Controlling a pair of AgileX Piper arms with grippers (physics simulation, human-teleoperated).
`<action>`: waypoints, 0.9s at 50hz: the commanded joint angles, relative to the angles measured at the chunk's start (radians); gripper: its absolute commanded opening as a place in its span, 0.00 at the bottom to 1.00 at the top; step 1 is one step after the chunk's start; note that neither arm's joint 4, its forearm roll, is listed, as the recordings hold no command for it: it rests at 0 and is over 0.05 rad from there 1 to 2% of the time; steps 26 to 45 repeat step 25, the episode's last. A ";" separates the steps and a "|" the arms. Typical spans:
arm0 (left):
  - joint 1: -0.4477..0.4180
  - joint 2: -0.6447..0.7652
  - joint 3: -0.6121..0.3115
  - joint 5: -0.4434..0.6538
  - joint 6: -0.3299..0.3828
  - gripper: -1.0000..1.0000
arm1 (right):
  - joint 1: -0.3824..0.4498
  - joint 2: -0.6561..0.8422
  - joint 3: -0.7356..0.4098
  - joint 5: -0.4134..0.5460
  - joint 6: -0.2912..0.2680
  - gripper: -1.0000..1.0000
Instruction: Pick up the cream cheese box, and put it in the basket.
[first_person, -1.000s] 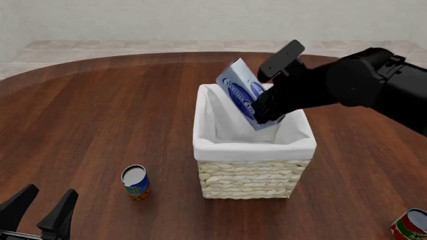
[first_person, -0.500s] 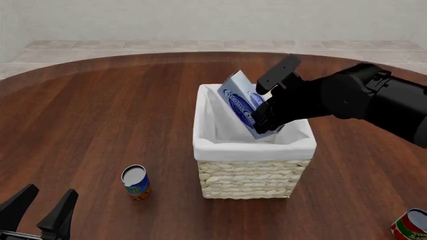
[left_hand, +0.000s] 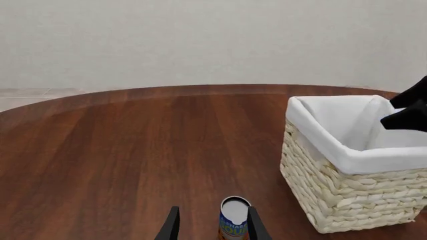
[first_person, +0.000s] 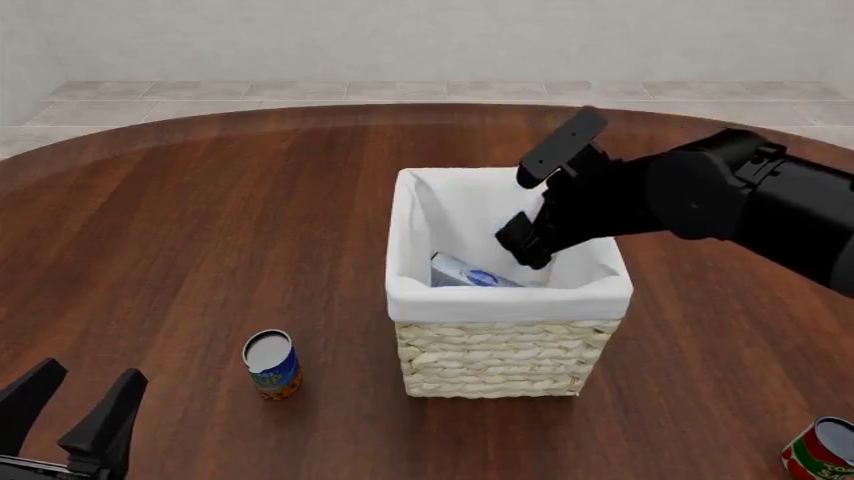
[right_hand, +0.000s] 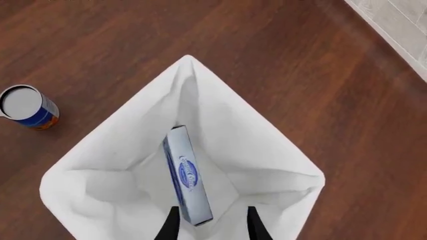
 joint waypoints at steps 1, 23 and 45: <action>0.000 -0.002 -0.004 0.006 0.001 1.00 | 0.001 -0.004 -0.002 -0.004 -0.009 1.00; 0.000 -0.011 0.016 -0.010 0.004 1.00 | 0.072 -0.293 0.112 -0.044 0.016 1.00; -0.003 -0.009 0.017 -0.013 0.005 1.00 | 0.070 -0.331 0.122 -0.046 0.017 1.00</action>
